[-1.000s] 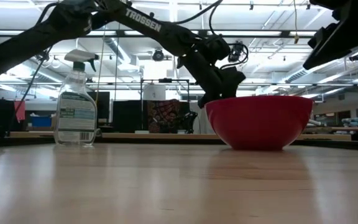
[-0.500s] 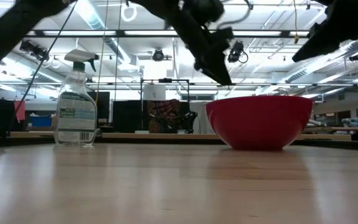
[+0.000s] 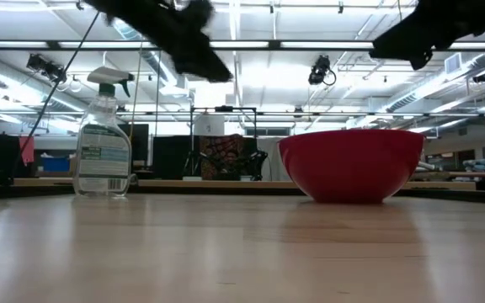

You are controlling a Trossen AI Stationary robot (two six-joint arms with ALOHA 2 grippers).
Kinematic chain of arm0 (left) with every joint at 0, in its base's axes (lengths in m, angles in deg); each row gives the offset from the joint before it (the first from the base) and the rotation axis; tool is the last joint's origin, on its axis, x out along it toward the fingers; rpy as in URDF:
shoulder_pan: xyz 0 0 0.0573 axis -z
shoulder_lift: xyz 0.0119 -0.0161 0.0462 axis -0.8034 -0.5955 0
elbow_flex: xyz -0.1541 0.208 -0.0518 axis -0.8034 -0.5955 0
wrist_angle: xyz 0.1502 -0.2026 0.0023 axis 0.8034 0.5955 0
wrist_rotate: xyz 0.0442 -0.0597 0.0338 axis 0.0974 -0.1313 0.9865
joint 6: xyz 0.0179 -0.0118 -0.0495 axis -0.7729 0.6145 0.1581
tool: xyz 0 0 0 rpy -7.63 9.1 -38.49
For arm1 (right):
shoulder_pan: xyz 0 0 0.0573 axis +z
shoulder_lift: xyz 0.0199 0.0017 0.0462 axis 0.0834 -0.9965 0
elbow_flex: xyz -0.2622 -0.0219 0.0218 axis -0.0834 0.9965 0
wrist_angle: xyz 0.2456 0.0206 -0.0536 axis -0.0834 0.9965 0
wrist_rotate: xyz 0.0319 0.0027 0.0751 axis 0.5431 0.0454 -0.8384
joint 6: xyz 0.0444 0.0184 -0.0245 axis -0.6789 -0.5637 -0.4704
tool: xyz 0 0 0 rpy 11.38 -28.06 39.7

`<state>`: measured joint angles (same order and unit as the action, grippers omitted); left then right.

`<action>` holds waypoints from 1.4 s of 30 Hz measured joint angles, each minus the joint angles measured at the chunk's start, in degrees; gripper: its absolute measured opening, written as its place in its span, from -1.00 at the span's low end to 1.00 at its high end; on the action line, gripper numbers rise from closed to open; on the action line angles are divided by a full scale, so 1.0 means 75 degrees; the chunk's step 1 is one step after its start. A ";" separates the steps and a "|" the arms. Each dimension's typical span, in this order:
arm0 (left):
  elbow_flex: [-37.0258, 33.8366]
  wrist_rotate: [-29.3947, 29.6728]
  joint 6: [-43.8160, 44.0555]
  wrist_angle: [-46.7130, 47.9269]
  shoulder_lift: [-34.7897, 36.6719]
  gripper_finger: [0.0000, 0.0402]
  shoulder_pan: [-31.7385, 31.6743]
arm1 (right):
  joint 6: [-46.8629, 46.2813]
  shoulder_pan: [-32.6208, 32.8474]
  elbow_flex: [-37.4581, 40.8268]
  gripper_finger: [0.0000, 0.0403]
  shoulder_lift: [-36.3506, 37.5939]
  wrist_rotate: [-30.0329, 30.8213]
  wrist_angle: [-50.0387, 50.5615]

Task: Nest bowls inside each other
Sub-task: Return to Home Position

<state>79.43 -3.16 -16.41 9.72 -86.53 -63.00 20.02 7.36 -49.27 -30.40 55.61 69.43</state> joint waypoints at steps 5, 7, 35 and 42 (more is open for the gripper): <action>-0.1920 0.0603 -0.0217 -0.1432 0.2019 -0.24 0.0675 | 0.0052 -0.1220 0.0556 -0.31 0.0992 -0.1245 -0.0950; -0.2872 0.0695 -0.0190 -0.2209 0.2835 -0.24 0.0761 | 0.0065 -0.1534 0.0955 -0.33 0.1339 -0.1659 -0.1580; -0.5632 0.3901 0.1263 -0.1148 0.8030 -0.46 0.4934 | 0.0744 -0.2739 0.3687 -0.35 0.4174 -0.1921 -0.3940; -0.6705 0.3633 0.1599 -0.2309 0.8161 -0.46 0.5740 | 0.0763 -0.2962 0.3685 -0.35 0.4396 -0.1927 -0.4248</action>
<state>29.14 24.09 -4.41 -7.59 -25.33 -19.95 25.74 -14.86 -21.64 2.57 41.15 37.57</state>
